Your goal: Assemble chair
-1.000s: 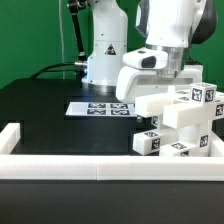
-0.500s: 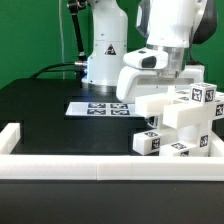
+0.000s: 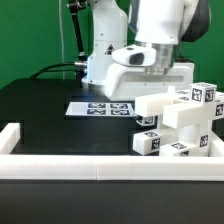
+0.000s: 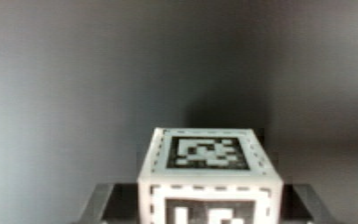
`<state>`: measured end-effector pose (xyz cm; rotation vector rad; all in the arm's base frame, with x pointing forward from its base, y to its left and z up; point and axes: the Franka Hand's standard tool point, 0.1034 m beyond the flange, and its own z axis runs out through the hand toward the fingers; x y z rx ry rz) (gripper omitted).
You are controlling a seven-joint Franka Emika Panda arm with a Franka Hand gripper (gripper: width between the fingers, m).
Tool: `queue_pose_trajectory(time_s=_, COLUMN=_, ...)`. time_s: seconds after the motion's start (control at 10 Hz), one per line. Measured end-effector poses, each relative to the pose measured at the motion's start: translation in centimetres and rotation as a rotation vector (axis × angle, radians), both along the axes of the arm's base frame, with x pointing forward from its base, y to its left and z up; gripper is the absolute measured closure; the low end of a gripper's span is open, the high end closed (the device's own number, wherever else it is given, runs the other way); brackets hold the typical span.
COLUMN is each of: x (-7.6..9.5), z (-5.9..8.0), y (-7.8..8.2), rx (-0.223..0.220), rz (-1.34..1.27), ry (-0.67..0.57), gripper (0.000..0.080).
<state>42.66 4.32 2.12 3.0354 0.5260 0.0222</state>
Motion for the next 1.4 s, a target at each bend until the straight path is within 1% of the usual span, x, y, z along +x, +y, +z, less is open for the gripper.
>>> queue_pose_trajectory(time_s=0.1, x=0.3, z=0.7, y=-0.8, rx=0.001, rz=-0.006, ry=-0.010, gripper=0.0512)
queue_pose_trajectory(time_s=0.2, x=0.6, z=1.8, y=-1.1, rx=0.014, rz=-0.021, ry=-0.008, gripper=0.0512)
queue_pose_trajectory(time_s=0.4, x=1.5, z=5.0, y=-0.6, rx=0.051, rz=-0.025, ry=0.004, gripper=0.0512)
queue_pose_trajectory(time_s=0.5, x=2.8, z=7.3, y=-0.5, rx=0.071, rz=-0.033, ry=0.030, gripper=0.0512)
queue_pose_trajectory(time_s=0.6, x=5.0, z=9.7, y=-0.4, rx=0.067, rz=-0.036, ry=0.023, gripper=0.0512)
queue_pose_trajectory(time_s=0.7, x=5.5, z=9.7, y=-0.5, rx=0.063, rz=-0.033, ry=-0.007, gripper=0.0512)
queue_pose_trajectory(time_s=0.8, x=4.8, z=9.1, y=-0.7, rx=0.060, rz=-0.034, ry=0.011, gripper=0.0512)
queue_pose_trajectory(time_s=1.1, x=5.1, z=9.3, y=-0.8, rx=0.059, rz=-0.025, ry=0.005, gripper=0.0512)
queue_pose_trajectory(time_s=1.2, x=6.4, z=10.3, y=-1.1, rx=0.058, rz=0.008, ry=-0.003, gripper=0.0512)
queue_pose_trajectory(time_s=1.3, x=8.5, z=12.1, y=-1.2, rx=0.053, rz=0.026, ry=-0.021, gripper=0.0512)
queue_pose_trajectory(time_s=1.4, x=9.9, z=13.4, y=-1.2, rx=0.053, rz=0.025, ry=-0.022, gripper=0.0512)
